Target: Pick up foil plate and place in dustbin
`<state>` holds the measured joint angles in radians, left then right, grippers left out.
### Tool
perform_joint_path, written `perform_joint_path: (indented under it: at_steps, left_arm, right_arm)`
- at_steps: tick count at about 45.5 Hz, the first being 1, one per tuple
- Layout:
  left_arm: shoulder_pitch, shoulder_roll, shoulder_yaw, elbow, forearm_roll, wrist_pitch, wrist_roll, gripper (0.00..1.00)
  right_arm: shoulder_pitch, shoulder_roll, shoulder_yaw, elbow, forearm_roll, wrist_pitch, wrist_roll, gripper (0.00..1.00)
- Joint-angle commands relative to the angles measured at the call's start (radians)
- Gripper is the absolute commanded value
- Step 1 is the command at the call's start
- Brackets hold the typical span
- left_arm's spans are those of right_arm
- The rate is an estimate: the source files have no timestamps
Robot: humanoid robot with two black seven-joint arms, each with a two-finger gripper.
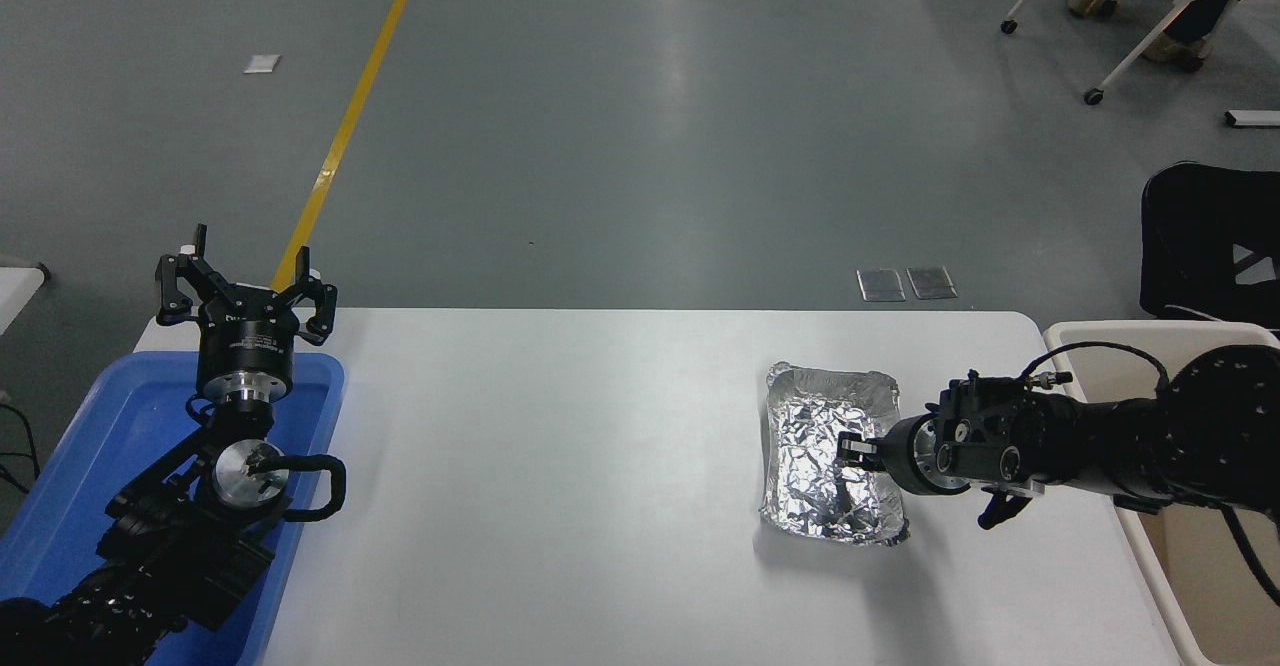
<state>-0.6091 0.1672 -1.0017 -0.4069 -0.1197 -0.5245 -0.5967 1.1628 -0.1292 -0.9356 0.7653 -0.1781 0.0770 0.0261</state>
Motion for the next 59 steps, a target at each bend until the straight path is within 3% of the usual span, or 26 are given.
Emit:
perform_joint_path:
  at_steps: [1, 11, 28, 35, 44, 59]
  left_arm:
    - [0.000, 0.000, 0.000, -0.001, 0.002, 0.000, 0.000, 0.99]
    - [0.000, 0.000, 0.000, -0.001, 0.002, 0.000, 0.000, 0.99]
    - [0.000, 0.000, 0.000, -0.001, 0.002, 0.000, 0.000, 0.99]
    - [0.000, 0.000, 0.000, -0.001, 0.002, 0.000, 0.000, 0.99]
    - [0.000, 0.000, 0.000, 0.000, 0.002, 0.000, 0.000, 0.99]
    - [0.002, 0.001, 0.000, 0.000, 0.002, 0.000, 0.000, 0.99]
  right_arm:
    - [0.005, 0.003, -0.006, -0.012, 0.003, 0.004, 0.000, 0.00]
    - [0.063, -0.059, -0.009, 0.043, -0.003, 0.004, 0.000, 0.00]
    - [0.454, -0.372, -0.072, 0.537, -0.113, 0.063, 0.011, 0.00]
    - [0.676, -0.500, -0.149, 0.722, -0.161, 0.154, 0.015, 0.00]
    - [0.960, -0.628, -0.252, 0.877, -0.231, 0.309, 0.054, 0.00]
    - [1.296, -0.733, -0.316, 0.917, -0.236, 0.590, 0.087, 0.00]
